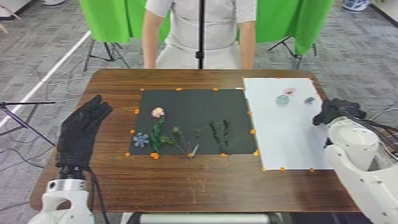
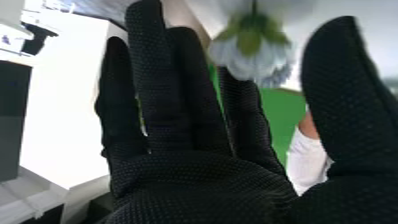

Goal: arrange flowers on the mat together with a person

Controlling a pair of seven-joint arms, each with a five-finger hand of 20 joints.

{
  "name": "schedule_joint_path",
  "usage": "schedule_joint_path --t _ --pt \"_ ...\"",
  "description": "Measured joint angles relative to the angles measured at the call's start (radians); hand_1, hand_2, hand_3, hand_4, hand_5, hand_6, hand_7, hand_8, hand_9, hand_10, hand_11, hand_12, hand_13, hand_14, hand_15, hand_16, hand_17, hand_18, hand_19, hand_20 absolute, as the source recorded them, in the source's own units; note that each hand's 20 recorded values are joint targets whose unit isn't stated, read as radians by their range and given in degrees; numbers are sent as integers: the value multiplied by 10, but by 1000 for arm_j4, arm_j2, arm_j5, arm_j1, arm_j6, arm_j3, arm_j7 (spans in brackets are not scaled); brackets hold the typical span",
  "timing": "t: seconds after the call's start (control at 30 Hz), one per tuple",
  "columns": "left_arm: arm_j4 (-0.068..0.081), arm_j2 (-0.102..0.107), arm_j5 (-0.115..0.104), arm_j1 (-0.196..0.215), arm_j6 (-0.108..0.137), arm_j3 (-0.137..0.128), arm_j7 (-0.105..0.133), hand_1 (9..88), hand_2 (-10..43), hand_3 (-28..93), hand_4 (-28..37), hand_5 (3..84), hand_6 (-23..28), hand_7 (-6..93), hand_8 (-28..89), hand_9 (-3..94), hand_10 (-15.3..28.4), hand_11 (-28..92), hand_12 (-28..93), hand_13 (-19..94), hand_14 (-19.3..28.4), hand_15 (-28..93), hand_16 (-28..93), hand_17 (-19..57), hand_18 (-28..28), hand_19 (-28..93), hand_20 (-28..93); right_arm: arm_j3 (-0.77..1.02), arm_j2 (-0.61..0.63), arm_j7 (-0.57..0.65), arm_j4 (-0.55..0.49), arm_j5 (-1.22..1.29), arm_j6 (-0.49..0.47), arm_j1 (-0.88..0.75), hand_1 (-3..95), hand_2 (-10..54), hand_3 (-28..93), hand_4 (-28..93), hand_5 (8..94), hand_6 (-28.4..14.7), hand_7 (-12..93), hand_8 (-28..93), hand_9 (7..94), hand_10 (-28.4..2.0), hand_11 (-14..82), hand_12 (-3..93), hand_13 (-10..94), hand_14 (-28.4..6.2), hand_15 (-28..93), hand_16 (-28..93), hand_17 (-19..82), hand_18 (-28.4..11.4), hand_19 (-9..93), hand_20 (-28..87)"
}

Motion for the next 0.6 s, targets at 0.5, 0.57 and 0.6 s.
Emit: schedule_joint_path --t 0.5,0.57,0.6 --pt "-15 -21 0 14 1 -14 0 268 -78 657 -182 462 34 123 -60 437 124 126 154 351 153 100 30 43 111 16 164 -18 -18 -37 45 -56 259 -51 602 -95 591 -224 836 51 174 24 936 -80 93 324 806 -68 378 367 323 -141 475 368" --pt "-15 -21 0 15 1 -14 0 267 -78 656 -182 461 34 123 -60 437 124 126 154 351 154 100 30 43 111 16 163 -18 -14 -39 39 -55 274 -51 609 -95 594 -228 838 49 172 28 937 -79 89 332 800 -65 374 395 319 -140 473 374" --pt "-15 -21 0 15 1 -14 -1 267 -79 656 -182 461 33 123 -60 437 123 126 154 351 154 100 30 43 111 16 163 -18 -10 -39 30 -55 280 -51 612 -95 595 -229 838 49 172 29 937 -79 90 333 796 -63 377 403 316 -140 472 374"
